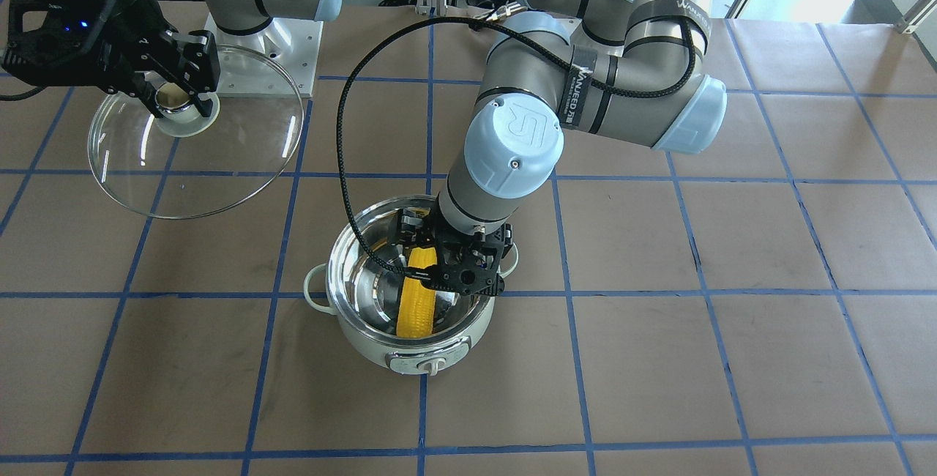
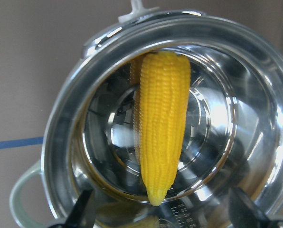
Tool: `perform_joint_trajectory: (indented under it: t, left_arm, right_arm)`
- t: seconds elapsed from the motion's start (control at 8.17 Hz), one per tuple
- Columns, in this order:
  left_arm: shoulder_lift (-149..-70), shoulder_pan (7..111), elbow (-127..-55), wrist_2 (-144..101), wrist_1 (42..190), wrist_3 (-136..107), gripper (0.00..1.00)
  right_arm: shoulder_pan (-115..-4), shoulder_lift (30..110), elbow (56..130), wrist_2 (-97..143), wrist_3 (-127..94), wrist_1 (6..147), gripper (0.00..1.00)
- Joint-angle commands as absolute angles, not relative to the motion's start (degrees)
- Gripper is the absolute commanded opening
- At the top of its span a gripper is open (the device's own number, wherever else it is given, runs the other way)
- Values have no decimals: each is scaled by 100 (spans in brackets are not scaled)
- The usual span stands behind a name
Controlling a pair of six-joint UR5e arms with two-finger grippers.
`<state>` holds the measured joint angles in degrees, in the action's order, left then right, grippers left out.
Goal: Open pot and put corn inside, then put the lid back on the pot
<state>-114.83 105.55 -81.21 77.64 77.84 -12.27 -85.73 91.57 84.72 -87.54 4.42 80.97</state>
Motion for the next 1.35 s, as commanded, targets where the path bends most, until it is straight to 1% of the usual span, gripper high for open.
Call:
perform_joint_trajectory:
  t: [0.0,0.24,0.37,0.49,0.61,0.86,0.98,1.22]
  left_arm:
    - [-11312,10442,-7726,8698,8226,-916,100]
    - [-10901,10232,-7726,9015,8253,-615,100]
    - [-10724,10143,-7726,9261,8244,-589,100]
    - [-10592,10021,-7734,9272,8262,-528,100]
    - [-10460,9880,-7734,9290,8401,-519,100]
    - [-10240,9520,-7743,9281,8437,-370,100]
    - [-10196,9345,-7743,9281,8437,-369,100]
    - [-10099,9072,-7830,9273,8498,-360,100]
  right_arm:
    - [-8604,9149,8473,-8745,370,8104,0]
    - [-8953,9036,8481,-8763,-102,8347,0]
    - [-9391,8844,8473,-8789,-480,8637,0]
    - [-9857,8494,8447,-8841,-918,9231,0]
    - [-10166,7977,8394,-8842,-1375,9759,0]
    - [-10598,7316,8315,-8850,-1967,10552,0]
    - [-10739,7095,8236,-8868,-2047,10799,0]
    - [-10977,6909,8218,-8991,-2092,10802,0]
